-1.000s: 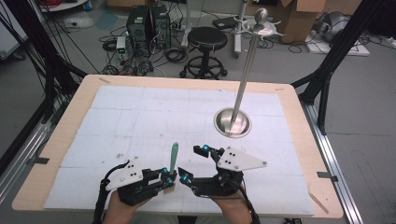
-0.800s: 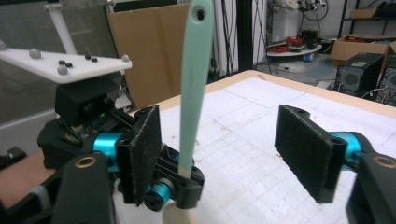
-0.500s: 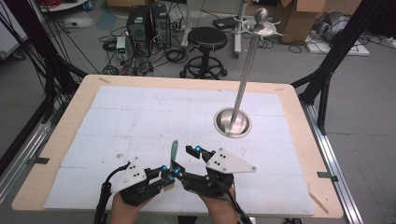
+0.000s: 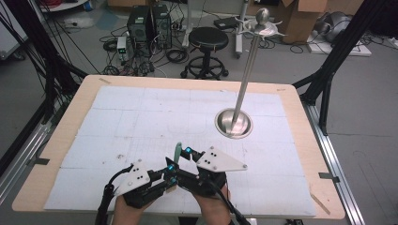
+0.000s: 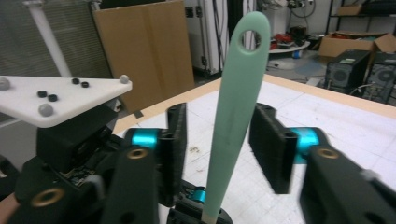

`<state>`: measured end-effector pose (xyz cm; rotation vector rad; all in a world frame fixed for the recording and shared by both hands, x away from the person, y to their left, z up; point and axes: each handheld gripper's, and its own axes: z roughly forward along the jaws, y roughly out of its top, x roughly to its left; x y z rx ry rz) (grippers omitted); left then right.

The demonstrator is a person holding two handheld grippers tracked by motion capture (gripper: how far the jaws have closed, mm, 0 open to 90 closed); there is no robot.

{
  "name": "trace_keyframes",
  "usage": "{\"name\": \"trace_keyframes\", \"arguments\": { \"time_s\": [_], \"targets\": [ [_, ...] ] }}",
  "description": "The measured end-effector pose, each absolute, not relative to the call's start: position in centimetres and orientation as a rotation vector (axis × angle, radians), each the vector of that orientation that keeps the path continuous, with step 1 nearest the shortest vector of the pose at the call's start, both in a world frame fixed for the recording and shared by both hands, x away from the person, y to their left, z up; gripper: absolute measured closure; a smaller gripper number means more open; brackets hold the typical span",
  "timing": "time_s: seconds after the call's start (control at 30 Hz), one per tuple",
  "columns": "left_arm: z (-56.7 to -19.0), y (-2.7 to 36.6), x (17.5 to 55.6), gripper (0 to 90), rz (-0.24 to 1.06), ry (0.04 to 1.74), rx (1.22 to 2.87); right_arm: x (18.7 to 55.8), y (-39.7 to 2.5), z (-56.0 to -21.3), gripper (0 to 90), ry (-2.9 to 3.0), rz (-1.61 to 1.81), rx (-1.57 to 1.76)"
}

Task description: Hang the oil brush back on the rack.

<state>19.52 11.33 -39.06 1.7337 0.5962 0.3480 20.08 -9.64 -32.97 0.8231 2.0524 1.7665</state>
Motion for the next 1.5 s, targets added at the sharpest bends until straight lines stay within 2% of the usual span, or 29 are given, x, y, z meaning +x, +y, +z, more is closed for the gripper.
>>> {"name": "trace_keyframes", "arguments": {
  "time_s": [0.2, 0.63, 0.83, 1.03, 1.13, 1.5],
  "targets": [
    [-39.0, 11.4, 19.4, 84.1, 0.359, 0.586, 1.729, 20.0, -9.9, -32.9, 74.1, 2.05, 1.783, 0.826],
    [-38.9, 11.5, 19.3, 83.0, 0.343, 0.562, 1.698, 19.7, -10.1, -32.3, 76.1, 2.06, 1.795, 0.795],
    [-38.4, 12.4, 20.1, 62.0, 0.237, 0.508, 1.661, 19.8, -10.9, -31.7, 76.4, 2.086, 1.772, 0.736],
    [-37.8, 13.1, 20.6, 50.1, 0.145, 0.423, 1.656, 20.4, -12.3, -31.3, 76.4, 2.152, 1.829, 0.666],
    [-37.6, 13.4, 20.9, 43.6, 0.045, 0.366, 1.641, 20.8, -13.3, -31.1, 76.3, 2.23, 1.947, 0.545],
    [-37.5, 12.7, 20.5, 39.8, -0.107, 0.199, 1.648, 21.9, -14.4, -31.7, 76.4, 2.332, 2.208, 0.289]
  ]
}}
